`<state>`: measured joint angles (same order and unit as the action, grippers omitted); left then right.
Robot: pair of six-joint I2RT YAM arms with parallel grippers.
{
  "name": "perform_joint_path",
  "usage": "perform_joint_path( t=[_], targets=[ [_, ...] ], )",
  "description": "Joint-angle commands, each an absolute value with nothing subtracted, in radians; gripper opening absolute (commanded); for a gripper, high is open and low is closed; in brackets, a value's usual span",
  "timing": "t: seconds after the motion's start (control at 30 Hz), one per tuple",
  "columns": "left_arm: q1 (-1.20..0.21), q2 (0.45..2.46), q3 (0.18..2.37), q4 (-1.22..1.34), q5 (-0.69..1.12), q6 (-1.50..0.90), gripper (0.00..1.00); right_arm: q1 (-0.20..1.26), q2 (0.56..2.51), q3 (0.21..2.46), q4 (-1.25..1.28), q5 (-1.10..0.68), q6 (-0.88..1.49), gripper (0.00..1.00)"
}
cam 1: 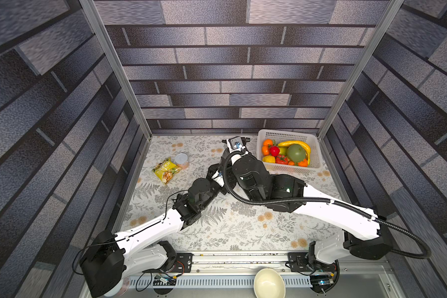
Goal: Attach spray nozzles to spray bottles
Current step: Screw the spray nozzle on the spray bottle.
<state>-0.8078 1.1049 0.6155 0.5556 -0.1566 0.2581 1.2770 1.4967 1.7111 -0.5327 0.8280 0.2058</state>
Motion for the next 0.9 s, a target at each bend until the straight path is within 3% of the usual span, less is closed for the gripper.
perform_joint_path(
  t=[0.0,0.27,0.47,0.6,0.8,0.87],
  targets=[
    [-0.8,1.092,0.62,0.614,-0.125,0.233,0.75,1.296,1.462,1.686,-0.606,0.775,0.225,0.63],
    [-0.783,1.095,0.624,0.6,-0.11,0.227,0.75,1.315,1.32,1.587,-0.658,0.677,0.268,0.65],
    [-0.778,1.1,0.625,0.594,-0.089,0.22,0.75,1.275,1.118,1.445,-0.654,0.625,0.224,0.6],
    [-0.778,1.099,0.626,0.594,-0.07,0.208,0.75,1.094,1.051,1.374,-0.568,0.275,0.154,0.59],
    [-0.778,1.075,0.62,0.566,-0.02,0.18,0.76,0.903,1.018,1.335,-0.394,-0.117,0.039,0.8],
    [-0.778,1.067,0.621,0.548,0.004,0.175,0.76,0.85,1.05,1.364,-0.374,-0.211,0.04,0.81]
  ],
)
